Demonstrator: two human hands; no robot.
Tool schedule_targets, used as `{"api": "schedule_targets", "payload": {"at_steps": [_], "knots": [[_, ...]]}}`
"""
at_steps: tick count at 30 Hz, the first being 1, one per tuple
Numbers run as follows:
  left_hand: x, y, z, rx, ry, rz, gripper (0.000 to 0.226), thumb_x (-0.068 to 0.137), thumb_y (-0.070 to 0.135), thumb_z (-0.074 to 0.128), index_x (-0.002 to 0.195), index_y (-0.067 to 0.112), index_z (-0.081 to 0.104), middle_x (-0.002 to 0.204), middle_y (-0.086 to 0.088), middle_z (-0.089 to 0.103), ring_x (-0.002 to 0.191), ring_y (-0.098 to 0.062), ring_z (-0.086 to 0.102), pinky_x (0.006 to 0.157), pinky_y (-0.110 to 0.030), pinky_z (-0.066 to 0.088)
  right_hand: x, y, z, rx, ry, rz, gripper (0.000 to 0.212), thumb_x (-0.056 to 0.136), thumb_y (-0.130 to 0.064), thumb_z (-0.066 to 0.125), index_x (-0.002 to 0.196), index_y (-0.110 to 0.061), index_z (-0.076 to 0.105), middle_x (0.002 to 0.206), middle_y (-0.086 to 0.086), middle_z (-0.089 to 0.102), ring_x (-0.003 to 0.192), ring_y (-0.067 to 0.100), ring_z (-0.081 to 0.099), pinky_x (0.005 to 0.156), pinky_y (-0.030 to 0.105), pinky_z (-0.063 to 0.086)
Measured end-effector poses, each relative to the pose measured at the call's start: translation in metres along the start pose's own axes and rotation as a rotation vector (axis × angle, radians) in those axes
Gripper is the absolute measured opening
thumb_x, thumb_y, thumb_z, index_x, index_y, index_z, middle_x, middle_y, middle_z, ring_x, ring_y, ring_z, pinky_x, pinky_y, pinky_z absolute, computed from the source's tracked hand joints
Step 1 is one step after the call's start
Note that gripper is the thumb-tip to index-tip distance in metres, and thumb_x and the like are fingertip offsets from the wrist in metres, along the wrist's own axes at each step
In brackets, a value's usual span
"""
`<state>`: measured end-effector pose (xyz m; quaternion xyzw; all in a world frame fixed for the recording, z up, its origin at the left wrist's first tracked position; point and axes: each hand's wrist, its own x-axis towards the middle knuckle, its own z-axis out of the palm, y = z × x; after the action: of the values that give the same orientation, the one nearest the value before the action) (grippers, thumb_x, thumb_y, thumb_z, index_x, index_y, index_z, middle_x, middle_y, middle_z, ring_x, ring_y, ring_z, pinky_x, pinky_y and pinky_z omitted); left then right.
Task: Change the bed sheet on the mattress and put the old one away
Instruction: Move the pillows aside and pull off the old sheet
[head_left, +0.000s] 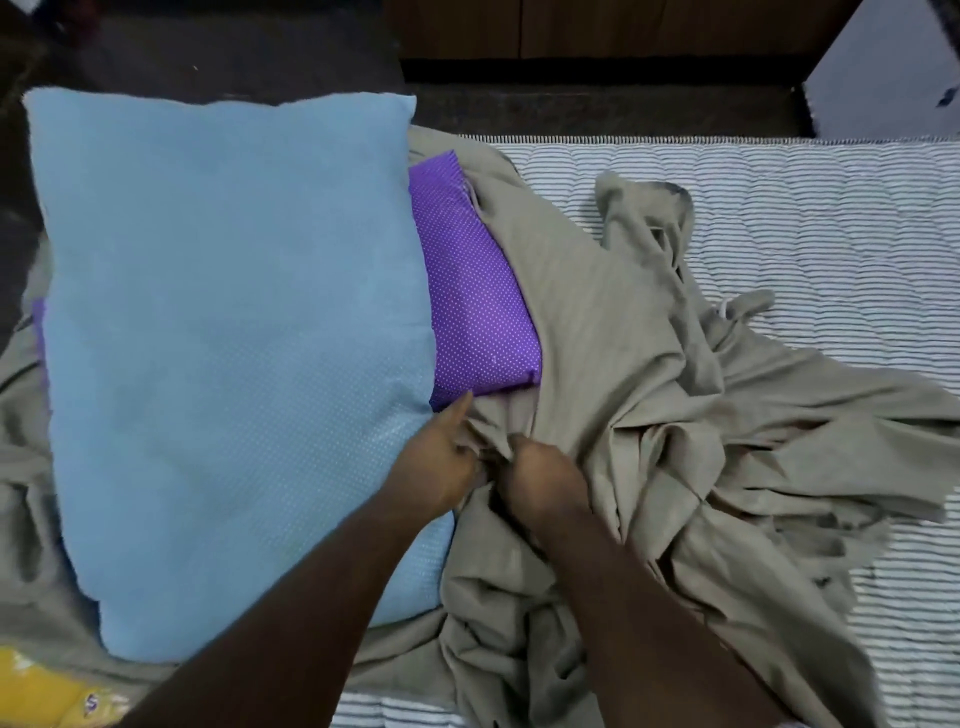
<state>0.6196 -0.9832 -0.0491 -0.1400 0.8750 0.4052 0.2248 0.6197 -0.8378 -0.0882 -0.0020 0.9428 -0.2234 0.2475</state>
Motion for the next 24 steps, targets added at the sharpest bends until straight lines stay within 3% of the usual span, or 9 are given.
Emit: {"api": "schedule_targets", "payload": {"at_steps": [1, 4, 10, 13, 16, 19, 21, 22, 24], "knots": [[0.004, -0.003, 0.002, 0.042, 0.008, 0.011, 0.067, 0.096, 0.001, 0.054, 0.156, 0.017, 0.03, 0.129, 0.0, 0.061, 0.098, 0.003, 0.058, 0.081, 0.002, 0.035, -0.003, 0.007, -0.003, 0.03, 0.028, 0.0, 0.041, 0.089, -0.023, 0.054, 0.13, -0.021, 0.055, 0.116, 0.015, 0.069, 0.111, 0.036, 0.064, 0.089, 0.04, 0.05], [0.016, -0.004, -0.001, 0.145, 0.04, -0.07, 0.076, 0.094, 0.015, 0.06, 0.159, 0.025, 0.022, 0.148, -0.012, 0.051, 0.124, -0.028, 0.057, 0.102, -0.026, 0.041, -0.012, 0.037, -0.017, 0.113, 0.113, -0.001, 0.046, 0.09, -0.02, 0.053, 0.135, -0.024, 0.057, 0.113, 0.018, 0.071, 0.108, 0.037, 0.065, 0.089, 0.041, 0.049], [0.031, 0.005, -0.01, 0.217, 0.184, -0.059, 0.093, 0.087, 0.016, 0.065, 0.161, 0.03, 0.01, 0.163, -0.006, 0.029, 0.14, -0.033, 0.041, 0.113, -0.033, 0.033, -0.021, 0.127, -0.077, 0.499, 0.54, 0.129, 0.057, 0.075, -0.03, 0.04, 0.118, -0.008, 0.072, 0.109, 0.018, 0.074, 0.104, 0.034, 0.068, 0.095, 0.043, 0.051], [0.034, 0.014, -0.009, 0.17, 0.18, -0.041, 0.084, 0.093, 0.017, 0.063, 0.161, 0.031, 0.016, 0.154, -0.01, 0.044, 0.133, -0.033, 0.05, 0.108, -0.034, 0.038, -0.027, 0.197, -0.105, 0.48, 0.661, 0.352, 0.05, 0.079, -0.023, 0.044, 0.117, -0.007, 0.072, 0.11, 0.019, 0.072, 0.107, 0.037, 0.066, 0.097, 0.041, 0.048], [0.032, 0.025, -0.001, 0.165, 0.154, -0.041, 0.075, 0.095, 0.022, 0.062, 0.157, 0.038, 0.024, 0.14, -0.013, 0.059, 0.118, -0.034, 0.06, 0.101, -0.033, 0.042, -0.035, 0.24, -0.114, 0.425, 0.599, 0.504, 0.051, 0.077, -0.03, 0.043, 0.118, -0.012, 0.069, 0.107, 0.02, 0.072, 0.104, 0.044, 0.065, 0.096, 0.049, 0.05], [0.024, 0.037, 0.02, 0.216, 0.102, 0.019, 0.069, 0.093, 0.024, 0.061, 0.155, 0.036, 0.032, 0.129, -0.012, 0.064, 0.114, -0.036, 0.062, 0.098, -0.037, 0.046, -0.032, 0.217, -0.118, 0.117, 0.457, 0.587, 0.053, 0.073, -0.033, 0.047, 0.117, -0.01, 0.068, 0.103, 0.03, 0.065, 0.098, 0.051, 0.061, 0.086, 0.053, 0.052], [0.019, 0.042, 0.031, 0.28, 0.108, 0.072, 0.064, 0.09, 0.025, 0.06, 0.15, 0.036, 0.038, 0.119, -0.011, 0.064, 0.11, -0.033, 0.063, 0.093, -0.041, 0.05, -0.027, 0.185, -0.117, 0.005, 0.591, 0.372, 0.052, 0.073, -0.028, 0.055, 0.118, -0.005, 0.067, 0.107, 0.03, 0.061, 0.099, 0.049, 0.058, 0.087, 0.052, 0.048], [0.016, 0.043, 0.035, 0.296, 0.119, 0.109, 0.062, 0.09, 0.024, 0.06, 0.148, 0.034, 0.041, 0.123, -0.008, 0.063, 0.113, -0.03, 0.061, 0.094, -0.042, 0.051, -0.024, 0.166, -0.111, 0.073, 0.67, 0.22, 0.053, 0.075, -0.023, 0.06, 0.123, -0.002, 0.063, 0.114, 0.028, 0.06, 0.104, 0.046, 0.056, 0.091, 0.049, 0.046], [0.014, 0.042, 0.04, 0.334, 0.138, 0.208, 0.057, 0.091, 0.024, 0.061, 0.146, 0.029, 0.045, 0.134, -0.003, 0.058, 0.121, -0.024, 0.057, 0.097, -0.042, 0.05, -0.015, 0.123, -0.103, 0.485, 0.679, 0.071, 0.063, 0.079, -0.012, 0.074, 0.138, -0.004, 0.052, 0.129, 0.02, 0.053, 0.116, 0.034, 0.055, 0.099, 0.041, 0.047]]}}
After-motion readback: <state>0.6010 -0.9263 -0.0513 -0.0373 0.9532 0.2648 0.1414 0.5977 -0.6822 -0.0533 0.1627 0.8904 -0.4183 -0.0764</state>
